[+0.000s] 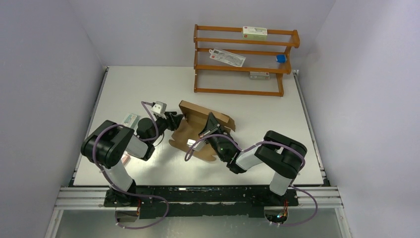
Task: Fold the paper box
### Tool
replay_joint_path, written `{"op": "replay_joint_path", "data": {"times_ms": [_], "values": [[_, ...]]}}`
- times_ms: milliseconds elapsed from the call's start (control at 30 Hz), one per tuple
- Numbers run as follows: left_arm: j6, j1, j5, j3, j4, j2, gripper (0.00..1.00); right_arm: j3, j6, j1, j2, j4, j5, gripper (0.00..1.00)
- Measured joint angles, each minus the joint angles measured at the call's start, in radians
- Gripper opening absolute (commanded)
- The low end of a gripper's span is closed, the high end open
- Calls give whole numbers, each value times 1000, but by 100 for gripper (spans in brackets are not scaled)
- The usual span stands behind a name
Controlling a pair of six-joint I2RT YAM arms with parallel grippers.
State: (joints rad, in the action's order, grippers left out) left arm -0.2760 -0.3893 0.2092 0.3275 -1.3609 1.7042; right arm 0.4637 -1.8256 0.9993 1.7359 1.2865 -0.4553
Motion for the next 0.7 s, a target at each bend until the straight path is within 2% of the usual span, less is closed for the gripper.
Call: {"op": "replay_joint_path", "data": {"times_ms": [300,533,700], "values": [[-4,0,4,58,-55,68,44,23,77,-1,-34,-141,22,0],[-12,-1,6,101,-79,121,40,26,123,-8,-34,-172,26,0],[-27,-1,5,107,-85,134,26,33,145,-12,-34,-196,25,0]]}}
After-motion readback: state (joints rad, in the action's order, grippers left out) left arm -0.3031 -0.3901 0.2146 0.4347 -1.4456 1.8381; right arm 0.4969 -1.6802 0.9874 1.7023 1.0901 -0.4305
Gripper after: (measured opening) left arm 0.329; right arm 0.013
